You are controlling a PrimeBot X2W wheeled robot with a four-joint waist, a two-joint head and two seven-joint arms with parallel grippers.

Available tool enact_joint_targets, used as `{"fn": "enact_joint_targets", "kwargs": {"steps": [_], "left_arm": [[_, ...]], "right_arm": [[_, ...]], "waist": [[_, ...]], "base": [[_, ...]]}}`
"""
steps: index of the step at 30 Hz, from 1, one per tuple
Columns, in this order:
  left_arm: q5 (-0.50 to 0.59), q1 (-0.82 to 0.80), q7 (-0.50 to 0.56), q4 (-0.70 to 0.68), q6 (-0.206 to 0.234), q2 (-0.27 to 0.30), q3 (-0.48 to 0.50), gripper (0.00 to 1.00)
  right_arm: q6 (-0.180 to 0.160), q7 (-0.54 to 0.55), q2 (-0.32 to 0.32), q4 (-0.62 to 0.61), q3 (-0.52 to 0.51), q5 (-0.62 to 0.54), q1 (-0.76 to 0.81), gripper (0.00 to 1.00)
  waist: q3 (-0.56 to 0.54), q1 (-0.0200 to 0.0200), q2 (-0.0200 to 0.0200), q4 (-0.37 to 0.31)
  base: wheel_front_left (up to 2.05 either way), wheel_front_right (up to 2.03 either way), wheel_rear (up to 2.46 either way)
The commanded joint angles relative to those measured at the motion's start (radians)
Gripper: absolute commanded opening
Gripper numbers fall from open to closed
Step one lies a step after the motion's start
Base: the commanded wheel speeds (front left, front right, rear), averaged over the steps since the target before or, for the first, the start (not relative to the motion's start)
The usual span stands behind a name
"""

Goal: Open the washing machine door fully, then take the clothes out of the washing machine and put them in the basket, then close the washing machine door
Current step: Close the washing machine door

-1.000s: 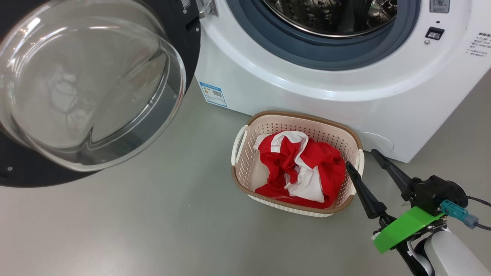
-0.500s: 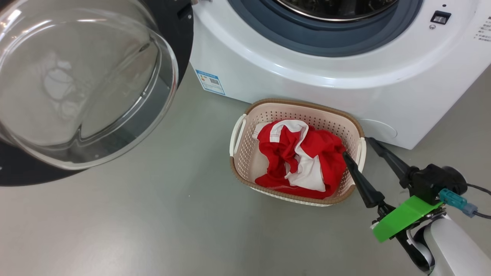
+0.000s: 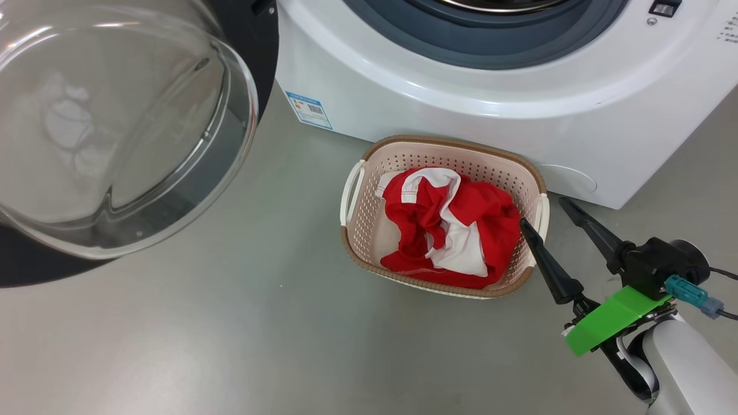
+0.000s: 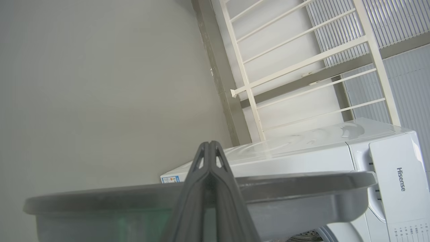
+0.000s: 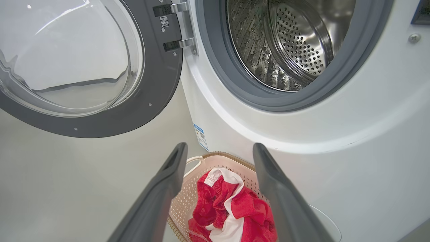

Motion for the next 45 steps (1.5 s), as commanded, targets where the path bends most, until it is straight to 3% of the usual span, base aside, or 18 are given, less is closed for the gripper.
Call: {"fn": "enact_joint_targets", "kwargs": {"steps": [1,13,25,36,45], "left_arm": [[-0.008,0.013,0.038,-0.026,-0.016,0.057,0.001,0.0],[-0.044,0.124,0.261,-0.204,-0.036,0.027,-0.057,0.0],[-0.157,0.317,0.447,-0.578,-0.037,0.008,-0.086,0.0],[-0.307,0.524,0.587,-0.991,-0.037,-0.072,-0.105,0.0],[-0.342,0.554,0.628,-1.185,-0.037,-0.157,-0.181,0.0]], "right_arm": [[0.002,-0.005,-0.002,-0.021,0.023,-0.01,-0.018,1.0],[0.002,-0.005,0.01,-0.019,0.005,-0.009,-0.005,1.0],[0.002,-0.005,0.026,-0.03,-0.022,-0.006,0.032,1.0],[0.002,-0.005,0.043,-0.046,-0.06,-0.006,0.081,1.0],[0.002,-0.005,0.062,-0.055,-0.084,-0.011,0.097,1.0]], "waist": [[-0.002,0.0,0.0,0.0],[-0.043,0.0,0.0,0.013],[-0.093,0.0,0.0,0.017],[-0.132,0.0,0.0,-0.021],[-0.14,0.0,0.0,-0.078]], "base": [[0.0,0.0,0.0],[0.0,0.0,0.0],[0.0,0.0,0.0],[0.0,0.0,0.0],[0.0,0.0,0.0]]}}
